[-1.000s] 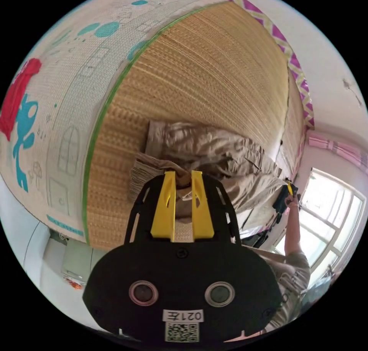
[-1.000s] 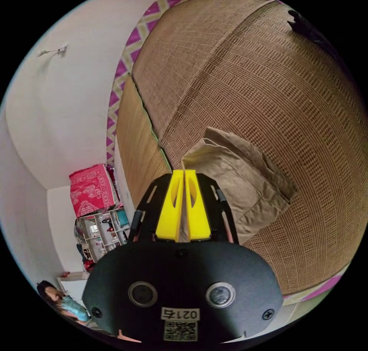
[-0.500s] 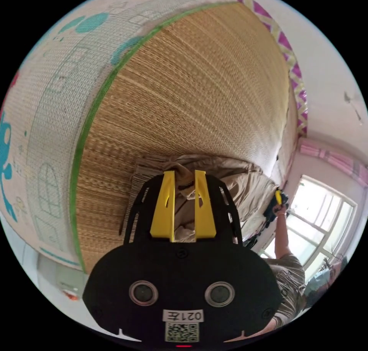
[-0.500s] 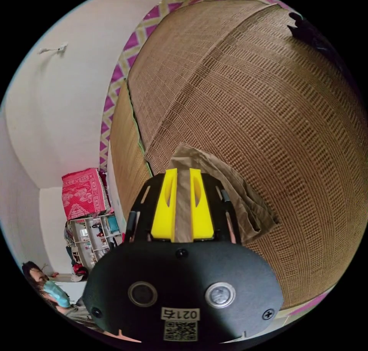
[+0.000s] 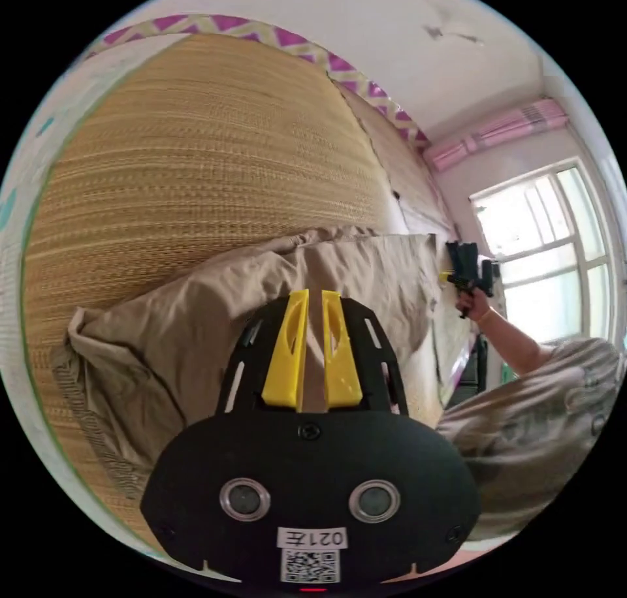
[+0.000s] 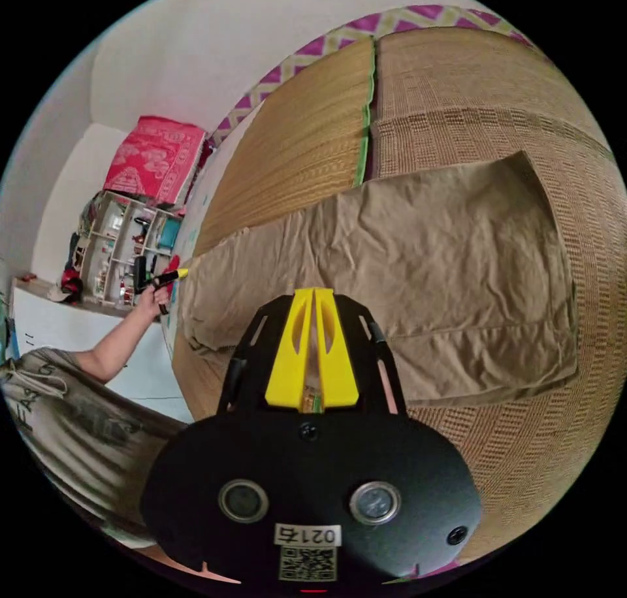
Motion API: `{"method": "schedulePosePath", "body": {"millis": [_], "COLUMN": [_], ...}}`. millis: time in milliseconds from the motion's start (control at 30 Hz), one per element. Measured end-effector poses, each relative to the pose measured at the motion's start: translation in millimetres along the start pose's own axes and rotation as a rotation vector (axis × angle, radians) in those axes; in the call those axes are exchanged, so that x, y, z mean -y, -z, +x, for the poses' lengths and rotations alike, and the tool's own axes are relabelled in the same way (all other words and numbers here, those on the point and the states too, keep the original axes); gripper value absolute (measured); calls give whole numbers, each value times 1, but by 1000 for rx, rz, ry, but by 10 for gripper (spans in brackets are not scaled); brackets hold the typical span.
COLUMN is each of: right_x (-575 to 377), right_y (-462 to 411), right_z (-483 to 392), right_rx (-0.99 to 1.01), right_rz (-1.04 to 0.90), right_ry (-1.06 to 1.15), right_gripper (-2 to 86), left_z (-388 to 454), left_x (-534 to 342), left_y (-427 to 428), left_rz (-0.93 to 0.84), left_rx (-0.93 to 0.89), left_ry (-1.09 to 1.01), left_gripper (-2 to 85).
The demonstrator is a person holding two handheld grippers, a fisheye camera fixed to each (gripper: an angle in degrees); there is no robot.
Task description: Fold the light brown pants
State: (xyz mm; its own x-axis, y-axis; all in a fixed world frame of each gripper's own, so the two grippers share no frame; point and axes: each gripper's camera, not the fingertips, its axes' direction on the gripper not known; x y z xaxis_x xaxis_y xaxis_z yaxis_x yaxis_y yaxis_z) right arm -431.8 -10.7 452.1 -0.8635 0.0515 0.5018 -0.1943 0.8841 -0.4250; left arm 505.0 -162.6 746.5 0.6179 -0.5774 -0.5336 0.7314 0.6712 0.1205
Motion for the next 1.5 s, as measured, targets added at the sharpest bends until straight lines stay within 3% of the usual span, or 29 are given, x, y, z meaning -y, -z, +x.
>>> {"method": "schedulePosePath", "body": {"millis": [67,167,300,400,633,767,1000,1200,1367,1500], "right_x": [-12,-40,-59,-83,-174,-195,-141,-66,6,66], "right_y": [-34,-23,5,59,127,121,117,139,206,204], "right_z": [11,26,35,59,174,204,212,167,27,-182], "right_rx": [-189,-141,-190,-202,141,291,403,269,190,120], "right_rz": [-102,-4,-20,130,530,632,693,541,528,395], "right_ry": [-112,-163,-172,-255,-773,-840,-759,-717,-346,56], "right_gripper": [-8,-9,-5,4,106,102,84,9,-2,-3], "left_z": [-32,-85,-94,-100,-59,-36,-12,4,14,21], "left_x": [-4,-28,-57,-91,-169,-234,-332,-368,-385,-407], "left_y": [-21,-30,-23,-5,8,2,7,21,26,19], "left_rz": [-46,29,125,233,162,126,153,172,197,210], "left_rx": [71,-196,-276,-364,-394,-459,-496,-484,-514,-552], "left_ry": [132,343,306,302,201,249,367,373,341,323], "left_gripper": [-8,-9,-9,-9,-9,-10,-9,-9,-9,-9]}}
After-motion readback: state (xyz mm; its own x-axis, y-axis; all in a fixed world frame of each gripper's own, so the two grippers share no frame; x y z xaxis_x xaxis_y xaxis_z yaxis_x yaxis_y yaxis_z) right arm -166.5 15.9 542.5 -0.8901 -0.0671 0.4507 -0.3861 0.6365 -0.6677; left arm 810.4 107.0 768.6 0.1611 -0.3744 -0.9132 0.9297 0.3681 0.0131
